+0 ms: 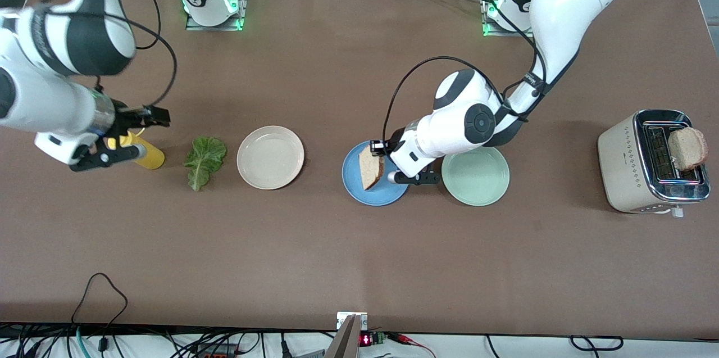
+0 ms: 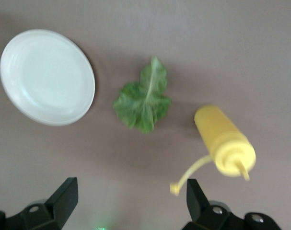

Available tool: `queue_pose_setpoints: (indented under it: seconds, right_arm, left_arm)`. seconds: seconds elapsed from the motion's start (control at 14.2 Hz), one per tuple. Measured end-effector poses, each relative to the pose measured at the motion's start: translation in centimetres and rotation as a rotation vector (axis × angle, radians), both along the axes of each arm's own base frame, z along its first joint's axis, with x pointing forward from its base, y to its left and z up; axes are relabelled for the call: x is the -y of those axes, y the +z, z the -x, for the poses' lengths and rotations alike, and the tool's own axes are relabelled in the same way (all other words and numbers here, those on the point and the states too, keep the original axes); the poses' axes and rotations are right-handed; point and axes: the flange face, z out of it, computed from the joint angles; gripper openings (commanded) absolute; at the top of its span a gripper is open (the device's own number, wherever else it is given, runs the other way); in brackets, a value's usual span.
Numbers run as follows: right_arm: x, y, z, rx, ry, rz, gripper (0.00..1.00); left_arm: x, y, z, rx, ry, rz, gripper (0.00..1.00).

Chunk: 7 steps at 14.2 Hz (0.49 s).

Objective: Make sandwich in blue plate with both arms
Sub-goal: 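Lay the bread on the blue plate while the right gripper grasps the lettuce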

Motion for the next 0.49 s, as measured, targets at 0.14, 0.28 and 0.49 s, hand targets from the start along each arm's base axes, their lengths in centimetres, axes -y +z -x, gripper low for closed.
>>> queue_pose_setpoints:
  seconds: [0.14,0.28,0.49]
  right_arm:
    - [0.1,-4.2,-0.8,0.046,-0.024,0.004,1.0]
    - [0.3,-8.6,-0.7,0.096,-0.057,0.007,1.0]
    - [0.7,-14.4,0.6,0.15,-0.077,0.006,1.0]
  left_arm:
    - [0.5,-0.8,0.3,-0.008,-0.003,0.004,0.01]
    - [0.6,-1.5,0.3,-0.013,0.002,0.009,0.03]
    - [0.8,-2.4,0.4,-0.024,0.002,0.013,0.49]
